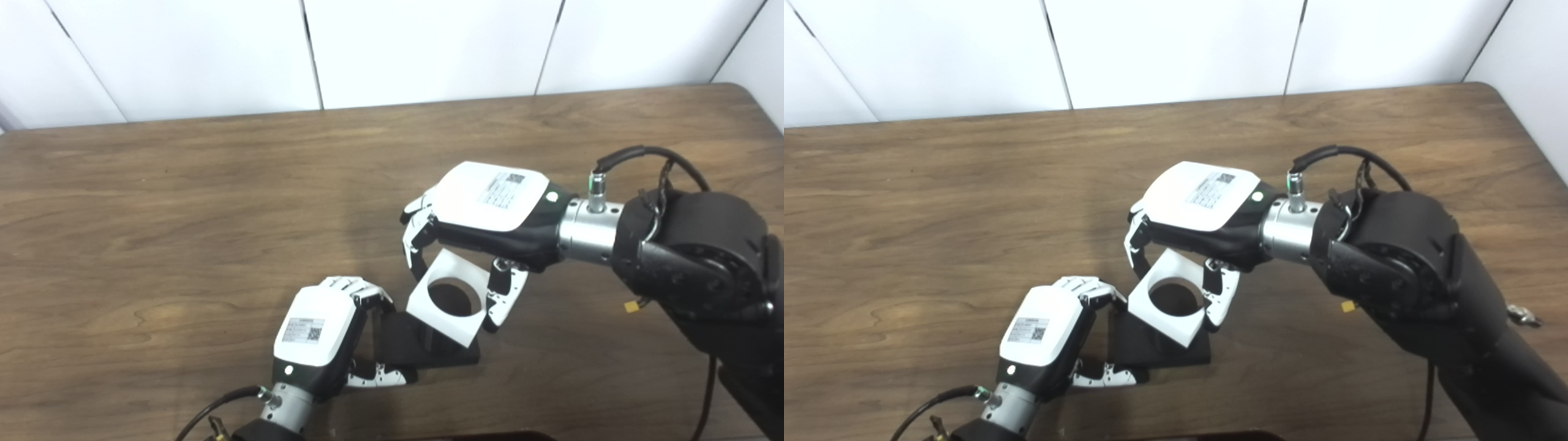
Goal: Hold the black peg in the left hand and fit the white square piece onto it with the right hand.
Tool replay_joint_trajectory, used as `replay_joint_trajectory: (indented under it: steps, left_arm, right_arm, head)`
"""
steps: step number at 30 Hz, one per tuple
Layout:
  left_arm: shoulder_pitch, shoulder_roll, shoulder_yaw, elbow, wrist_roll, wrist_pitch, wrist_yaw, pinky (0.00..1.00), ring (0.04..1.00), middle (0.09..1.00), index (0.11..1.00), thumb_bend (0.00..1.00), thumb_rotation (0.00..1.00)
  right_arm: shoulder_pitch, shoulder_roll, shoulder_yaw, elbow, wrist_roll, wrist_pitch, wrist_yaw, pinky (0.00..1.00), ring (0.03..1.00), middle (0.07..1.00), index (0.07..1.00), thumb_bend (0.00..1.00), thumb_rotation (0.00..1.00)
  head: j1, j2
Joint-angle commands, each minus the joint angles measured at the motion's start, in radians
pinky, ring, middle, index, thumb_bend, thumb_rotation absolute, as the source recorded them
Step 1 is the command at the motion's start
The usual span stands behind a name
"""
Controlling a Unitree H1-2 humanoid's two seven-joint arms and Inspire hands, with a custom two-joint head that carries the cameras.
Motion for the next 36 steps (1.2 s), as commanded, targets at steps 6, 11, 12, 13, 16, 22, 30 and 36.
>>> replay_joint_trajectory:
  steps: [6,11,12,13,16,22,30,36]
  left_arm:
    - [0.002,-0.014,-0.012,0.001,0.030,0.007,-0.017,0.79,0.773,0.697,0.485,0.52,0.05]
    - [0.003,-0.016,-0.014,-0.004,0.031,0.008,-0.020,0.79,0.774,0.697,0.485,0.52,0.05]
    - [0.003,-0.016,-0.014,-0.005,0.031,0.009,-0.021,0.79,0.774,0.697,0.485,0.52,0.05]
    - [0.003,-0.016,-0.015,-0.006,0.031,0.011,-0.022,0.79,0.774,0.698,0.485,0.52,0.05]
    - [0.003,-0.018,-0.016,-0.007,0.032,0.014,-0.024,0.79,0.775,0.699,0.485,0.52,0.05]
    - [0.001,-0.020,-0.021,-0.009,0.040,0.019,-0.021,0.79,0.773,0.698,0.485,0.52,0.05]
    - [-0.002,-0.022,-0.024,-0.013,0.037,0.027,-0.026,0.79,0.774,0.698,0.485,0.52,0.05]
    - [-0.002,-0.022,-0.025,-0.018,0.041,0.030,-0.034,0.80,0.777,0.700,0.485,0.52,0.05]
  right_arm:
    - [0.000,0.004,-0.038,0.018,0.000,-0.048,-0.061,0.86,0.864,0.735,0.482,0.52,0.13]
    - [0.006,0.006,-0.033,0.027,-0.009,-0.057,-0.056,0.87,0.870,0.740,0.483,0.52,0.13]
    - [0.006,0.006,-0.032,0.027,-0.010,-0.059,-0.055,0.88,0.871,0.740,0.483,0.52,0.13]
    - [0.007,0.006,-0.030,0.029,-0.012,-0.063,-0.056,0.88,0.872,0.740,0.483,0.52,0.13]
    - [0.012,0.008,-0.027,0.034,-0.014,-0.068,-0.058,0.88,0.871,0.737,0.483,0.52,0.13]
    - [0.026,0.014,-0.025,0.051,-0.019,-0.076,-0.063,0.87,0.870,0.734,0.483,0.52,0.13]
    - [0.036,0.022,-0.023,0.063,-0.019,-0.094,-0.063,0.86,0.869,0.737,0.483,0.52,0.13]
    - [0.049,0.027,-0.019,0.075,-0.021,-0.117,-0.079,0.85,0.863,0.737,0.483,0.52,0.13]
  head:
    - [0.000,0.003]
    - [0.000,0.004]
    - [0.001,0.005]
    - [0.001,0.005]
    - [0.001,0.006]
    - [0.002,0.007]
    - [0.006,0.008]
    - [0.004,0.010]
